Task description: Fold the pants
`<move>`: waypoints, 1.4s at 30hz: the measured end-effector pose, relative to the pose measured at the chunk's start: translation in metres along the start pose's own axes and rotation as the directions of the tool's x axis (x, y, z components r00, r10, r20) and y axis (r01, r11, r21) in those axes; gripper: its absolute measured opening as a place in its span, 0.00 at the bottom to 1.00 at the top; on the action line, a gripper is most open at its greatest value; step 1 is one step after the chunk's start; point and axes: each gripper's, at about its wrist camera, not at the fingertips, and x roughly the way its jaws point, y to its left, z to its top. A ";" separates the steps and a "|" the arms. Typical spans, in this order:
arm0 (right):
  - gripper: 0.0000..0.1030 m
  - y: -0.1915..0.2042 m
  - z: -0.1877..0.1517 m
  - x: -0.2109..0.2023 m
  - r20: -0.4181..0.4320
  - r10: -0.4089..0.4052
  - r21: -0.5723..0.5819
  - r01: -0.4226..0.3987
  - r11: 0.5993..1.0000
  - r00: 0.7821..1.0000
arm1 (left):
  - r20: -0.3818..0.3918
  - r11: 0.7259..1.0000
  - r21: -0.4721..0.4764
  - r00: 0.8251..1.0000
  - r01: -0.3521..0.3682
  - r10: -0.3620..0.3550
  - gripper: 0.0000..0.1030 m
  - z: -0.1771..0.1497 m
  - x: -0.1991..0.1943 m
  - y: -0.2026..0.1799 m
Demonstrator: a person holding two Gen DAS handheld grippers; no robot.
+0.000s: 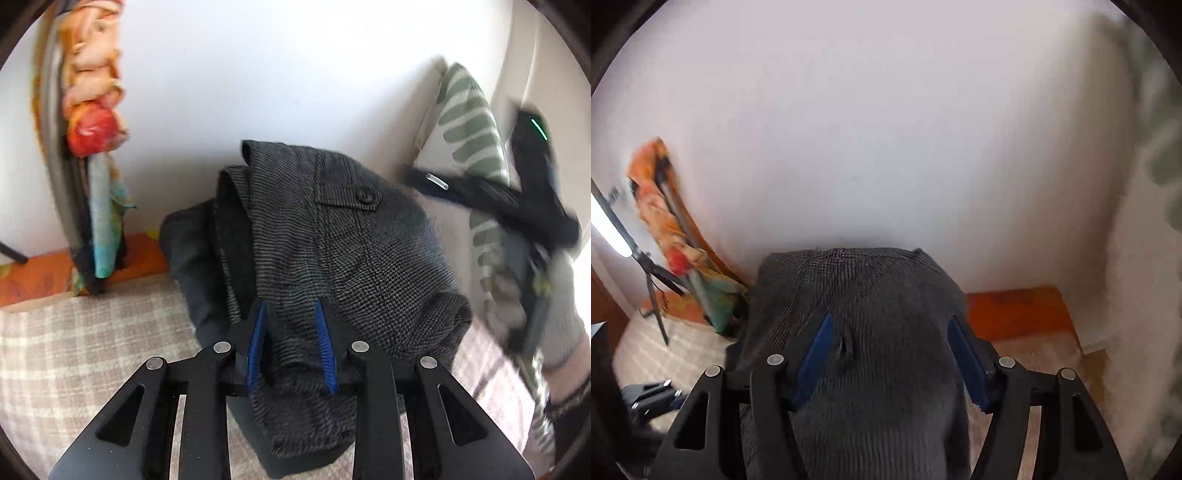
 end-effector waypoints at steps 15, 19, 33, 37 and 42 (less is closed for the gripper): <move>0.12 -0.017 -0.105 -0.045 -0.147 0.139 0.216 -0.106 0.971 0.979 | 0.004 0.996 0.066 0.999 -0.054 0.054 0.24 -0.013 -0.042 -0.011; 0.14 0.006 -0.102 -0.062 -0.216 -0.171 -0.011 0.173 0.985 0.961 | -0.001 0.996 0.068 0.998 -0.058 0.058 0.24 -0.016 -0.059 -0.005; 0.69 0.112 -0.101 -0.164 -0.018 -0.265 -0.060 0.264 0.963 0.964 | 0.088 0.991 0.115 0.995 -0.065 0.055 0.60 -0.032 -0.165 0.002; 0.90 0.145 -0.107 -0.188 0.050 -0.315 -0.042 0.317 0.947 0.948 | 0.126 0.985 0.156 0.991 -0.075 0.055 0.74 -0.041 -0.197 -0.001; 1.00 0.193 -0.121 -0.209 0.115 -0.385 -0.055 0.393 0.918 0.916 | 0.160 0.973 0.208 0.985 -0.102 0.069 0.79 -0.057 -0.232 -0.004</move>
